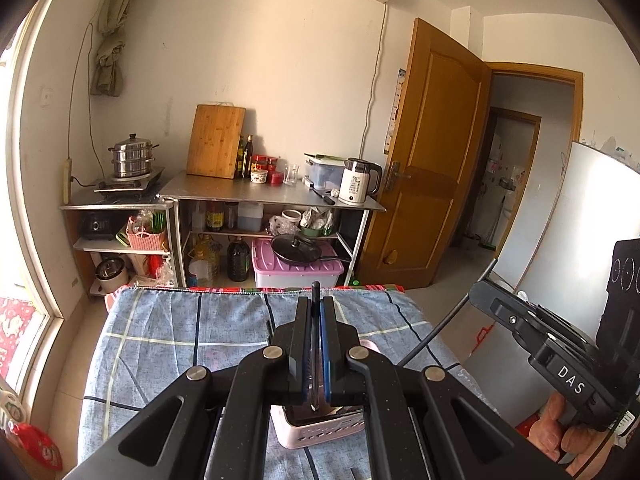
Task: Organize utensils
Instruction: 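Open both tools to release the chopsticks inside the basket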
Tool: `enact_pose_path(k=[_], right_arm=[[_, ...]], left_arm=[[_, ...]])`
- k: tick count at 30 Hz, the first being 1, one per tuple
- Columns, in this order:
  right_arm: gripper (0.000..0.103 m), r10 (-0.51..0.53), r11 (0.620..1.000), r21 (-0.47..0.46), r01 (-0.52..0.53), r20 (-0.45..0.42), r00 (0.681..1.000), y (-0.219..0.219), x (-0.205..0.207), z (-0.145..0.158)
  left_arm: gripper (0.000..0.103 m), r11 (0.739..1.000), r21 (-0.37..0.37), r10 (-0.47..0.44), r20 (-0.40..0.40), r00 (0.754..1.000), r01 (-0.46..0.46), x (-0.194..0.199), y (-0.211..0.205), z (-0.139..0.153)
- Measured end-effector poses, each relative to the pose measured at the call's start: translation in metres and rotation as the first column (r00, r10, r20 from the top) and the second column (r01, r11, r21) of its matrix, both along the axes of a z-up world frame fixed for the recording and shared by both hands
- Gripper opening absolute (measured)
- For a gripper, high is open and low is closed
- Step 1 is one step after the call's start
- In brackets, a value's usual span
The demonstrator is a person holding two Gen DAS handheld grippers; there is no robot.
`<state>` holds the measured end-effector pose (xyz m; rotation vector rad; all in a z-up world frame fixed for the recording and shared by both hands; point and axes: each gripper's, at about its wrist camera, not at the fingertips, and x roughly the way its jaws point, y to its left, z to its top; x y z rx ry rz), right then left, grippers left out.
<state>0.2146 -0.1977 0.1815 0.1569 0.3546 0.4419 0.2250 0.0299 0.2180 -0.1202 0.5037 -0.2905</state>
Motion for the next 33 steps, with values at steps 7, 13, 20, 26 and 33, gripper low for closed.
enact_pose_path(k=[7,13,20,26,33], right_arm=[[0.004,-0.002,1.0,-0.009,0.001,-0.068,0.998,0.004,0.02,-0.033],[0.004,-0.004,1.0,-0.028,0.0,-0.127,0.992,0.006,0.032,-0.058],[0.004,-0.007,0.998,-0.055,-0.004,-0.194,0.981,0.007,0.043,-0.081],[0.004,0.001,0.997,-0.069,-0.018,-0.229,0.974,0.007,0.045,-0.085],[0.01,-0.026,0.997,-0.072,0.01,-0.214,0.977,-0.002,0.036,-0.077]], left_arm=[[0.003,1.0,0.003,-0.007,-0.064,0.998,0.007,0.018,-0.002,-0.037],[0.003,1.0,0.003,-0.008,-0.114,0.993,0.008,0.029,-0.001,-0.067],[0.004,1.0,0.003,-0.001,-0.137,0.991,0.001,0.036,0.003,-0.088],[0.004,1.0,0.01,0.016,-0.14,0.99,-0.015,0.036,0.009,-0.09],[0.017,1.0,0.001,0.03,-0.147,0.989,-0.03,0.024,0.017,-0.092]])
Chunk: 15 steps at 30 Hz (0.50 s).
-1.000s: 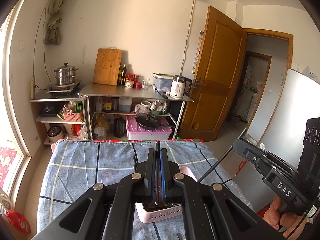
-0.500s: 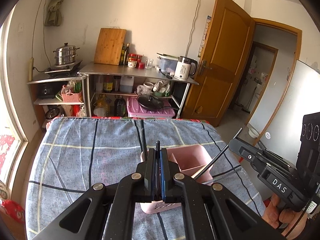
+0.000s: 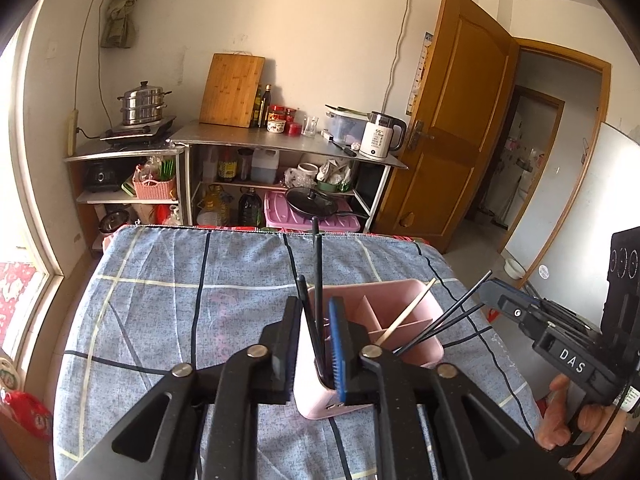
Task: Organize utensils
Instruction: 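Open both tools to release the chopsticks inside the basket, then move both tools back down to the remaining chopsticks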
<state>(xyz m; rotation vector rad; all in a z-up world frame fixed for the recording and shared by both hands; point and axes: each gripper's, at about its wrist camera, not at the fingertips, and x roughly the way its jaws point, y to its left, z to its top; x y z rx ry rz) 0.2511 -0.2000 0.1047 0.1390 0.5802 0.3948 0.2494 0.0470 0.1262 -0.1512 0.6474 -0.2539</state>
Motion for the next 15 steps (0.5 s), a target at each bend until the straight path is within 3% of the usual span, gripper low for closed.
enact_pose_path(k=[15], right_arm=[[0.012,-0.029,0.999,-0.015,0.03,0.044,0.999,-0.021,-0.055,0.012]], left_arm=[[0.019,1.0,0.006,0.025,0.076,0.997,-0.025,-0.066,0.003,0.017]])
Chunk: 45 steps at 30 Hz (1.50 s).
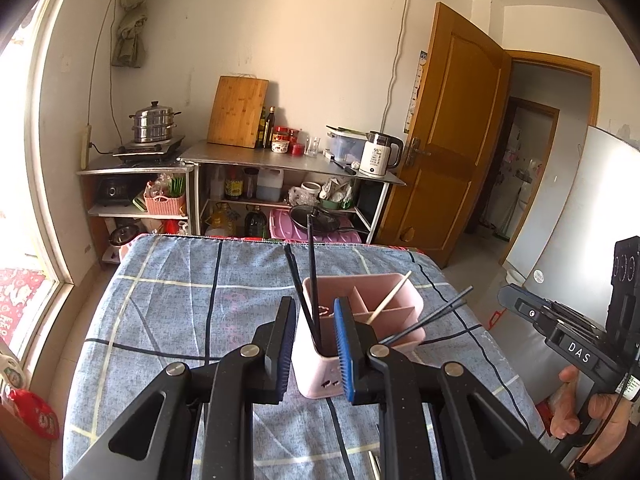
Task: Organize utensils
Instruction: 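Move both tools back down to the remaining chopsticks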
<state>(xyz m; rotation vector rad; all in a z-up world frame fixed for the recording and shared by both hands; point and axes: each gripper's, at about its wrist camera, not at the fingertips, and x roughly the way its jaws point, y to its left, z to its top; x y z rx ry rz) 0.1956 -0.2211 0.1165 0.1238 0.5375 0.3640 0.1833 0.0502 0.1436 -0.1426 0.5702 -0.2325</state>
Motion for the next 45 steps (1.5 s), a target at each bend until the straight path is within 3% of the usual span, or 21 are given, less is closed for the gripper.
enact_pose_path(k=[20,30,45], right_arm=[[0.017,0.008,1.0,-0.011,-0.008,0.011,1.0,-0.016,-0.085,-0.019],[0.017,0.014,1.0,-0.011,-0.014,-0.022,1.0,-0.02,-0.113,-0.04],[0.017,0.037,0.999,-0.007,-0.038,-0.112,0.993,-0.021,-0.123,-0.07]], left_arm=[[0.019,0.998,0.026,-0.056,-0.015,0.998,0.057,-0.094,-0.032,-0.038],[0.019,0.996,-0.004,-0.084,-0.019,0.996,0.084,-0.132,-0.038,-0.059],[0.019,0.997,-0.006,-0.074,-0.101,0.992,0.074,-0.139,-0.037,-0.088]])
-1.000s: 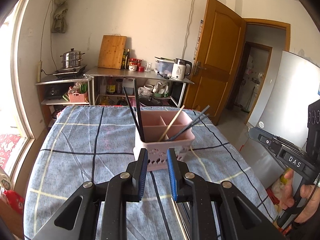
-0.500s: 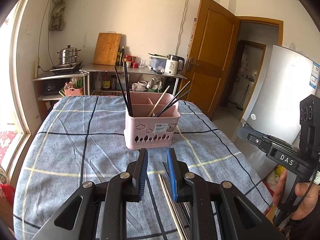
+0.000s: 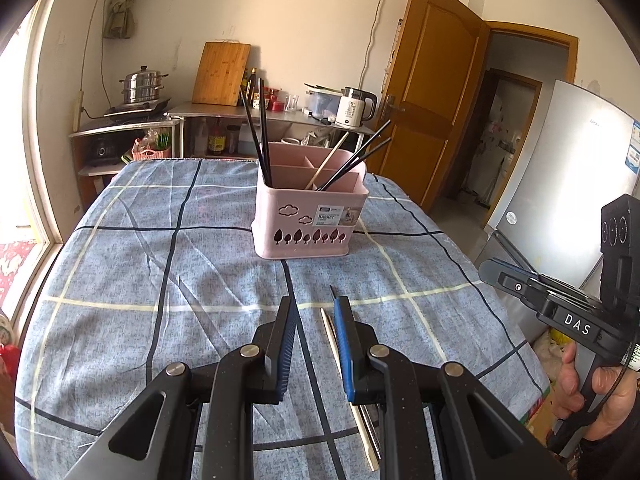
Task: Organize utensils
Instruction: 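Move both tools back down to the remaining chopsticks, then close the left tool on a wooden chopstick while the right tool grasps a metal chopstick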
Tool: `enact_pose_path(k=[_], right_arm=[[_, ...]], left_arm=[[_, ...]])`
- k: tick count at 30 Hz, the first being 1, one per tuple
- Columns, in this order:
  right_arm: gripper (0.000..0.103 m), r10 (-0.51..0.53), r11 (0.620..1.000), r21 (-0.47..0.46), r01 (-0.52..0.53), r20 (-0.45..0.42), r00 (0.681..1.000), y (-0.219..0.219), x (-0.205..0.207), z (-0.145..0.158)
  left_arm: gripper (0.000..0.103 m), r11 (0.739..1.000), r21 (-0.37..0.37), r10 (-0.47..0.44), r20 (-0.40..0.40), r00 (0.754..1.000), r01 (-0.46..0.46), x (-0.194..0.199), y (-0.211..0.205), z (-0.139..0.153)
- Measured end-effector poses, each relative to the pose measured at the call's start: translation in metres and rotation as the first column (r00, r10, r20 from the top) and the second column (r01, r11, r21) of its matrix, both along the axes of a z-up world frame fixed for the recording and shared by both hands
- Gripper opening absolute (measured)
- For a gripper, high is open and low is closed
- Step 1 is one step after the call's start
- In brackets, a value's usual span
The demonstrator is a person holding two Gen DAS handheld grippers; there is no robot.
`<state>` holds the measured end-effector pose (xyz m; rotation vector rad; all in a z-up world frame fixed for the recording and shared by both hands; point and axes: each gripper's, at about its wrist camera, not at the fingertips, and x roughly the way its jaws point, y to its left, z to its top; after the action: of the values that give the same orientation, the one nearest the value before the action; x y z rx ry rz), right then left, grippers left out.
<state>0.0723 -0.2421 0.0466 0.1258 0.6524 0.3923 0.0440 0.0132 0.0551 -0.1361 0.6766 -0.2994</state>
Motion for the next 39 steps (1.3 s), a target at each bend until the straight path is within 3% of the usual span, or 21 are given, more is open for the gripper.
enact_pose_path(k=[20,39], right_arm=[[0.017,0.033,0.999,-0.03,-0.039,-0.177,0.984,0.03,0.028,-0.064],[0.015,0.041,0.996,-0.056,-0.062,-0.319,0.947,0.056,0.063,-0.119]], left_arm=[[0.019,1.0,-0.02,-0.007,-0.149,0.989,0.004,0.029,0.002,-0.053],[0.019,1.0,-0.03,-0.012,-0.21,0.978,0.005,0.046,-0.003,-0.072]])
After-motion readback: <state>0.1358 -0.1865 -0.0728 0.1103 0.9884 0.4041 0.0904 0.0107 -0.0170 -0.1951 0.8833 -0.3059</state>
